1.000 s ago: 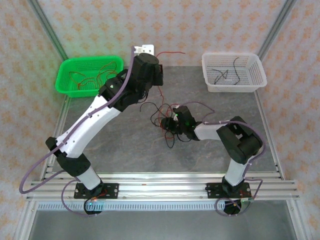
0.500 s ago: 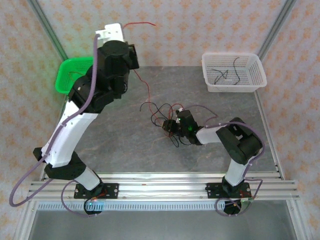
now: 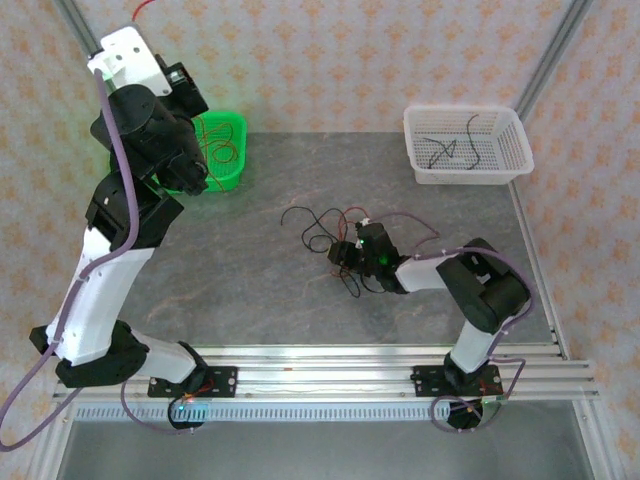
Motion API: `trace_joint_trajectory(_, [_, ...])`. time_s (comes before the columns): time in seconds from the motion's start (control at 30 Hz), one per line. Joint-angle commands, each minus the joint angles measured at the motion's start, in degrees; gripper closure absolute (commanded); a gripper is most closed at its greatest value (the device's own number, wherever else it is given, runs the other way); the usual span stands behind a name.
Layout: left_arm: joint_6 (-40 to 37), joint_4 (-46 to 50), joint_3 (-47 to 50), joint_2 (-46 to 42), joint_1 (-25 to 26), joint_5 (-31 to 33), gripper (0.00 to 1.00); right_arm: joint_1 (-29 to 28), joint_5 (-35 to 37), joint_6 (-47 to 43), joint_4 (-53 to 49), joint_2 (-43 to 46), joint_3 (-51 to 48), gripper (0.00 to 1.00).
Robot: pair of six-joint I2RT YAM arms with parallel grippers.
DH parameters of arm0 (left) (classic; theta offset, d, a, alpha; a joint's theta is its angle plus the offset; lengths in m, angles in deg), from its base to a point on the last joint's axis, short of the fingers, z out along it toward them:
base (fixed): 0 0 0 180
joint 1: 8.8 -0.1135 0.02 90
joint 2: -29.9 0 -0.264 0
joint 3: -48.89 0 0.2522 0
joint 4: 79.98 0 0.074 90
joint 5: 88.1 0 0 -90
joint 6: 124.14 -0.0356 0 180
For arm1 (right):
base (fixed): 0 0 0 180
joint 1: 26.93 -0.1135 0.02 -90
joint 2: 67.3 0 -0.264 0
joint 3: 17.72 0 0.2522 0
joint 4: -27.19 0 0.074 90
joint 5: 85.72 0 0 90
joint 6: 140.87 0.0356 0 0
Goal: Untangle the cables
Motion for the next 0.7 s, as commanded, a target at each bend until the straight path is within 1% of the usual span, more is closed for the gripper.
trace_joint_trajectory(0.0, [-3.96, -4.14, 0.75, 1.28, -3.65, 0.61, 1.0, -0.22, 0.91, -1.77, -5.52, 2.78, -0.46, 0.57])
trace_joint_trajectory(0.2, [-0.18, -2.18, 0.4, 5.0, -13.0, -9.72, 1.0, -0.22, 0.89, -5.58, -12.2, 10.02, 1.28, 0.57])
trace_joint_trajectory(0.37, [1.8, -3.28, -0.39, 9.02, -19.79, -17.33, 1.0, -0.22, 2.56, -9.06, -19.66, 17.41, 3.05, 0.57])
trace_joint_trajectory(0.53, [1.62, -5.68, -0.98, 13.13, -24.27, -23.32, 1.0, -0.22, 4.08, -11.08, -25.18, 24.67, 3.81, 0.56])
trace_joint_trajectory(0.67, [0.93, -9.56, -0.59, 16.18, -26.84, -25.94, 1.0, -0.22, 4.73, -11.86, -28.45, 29.81, 3.95, 0.55])
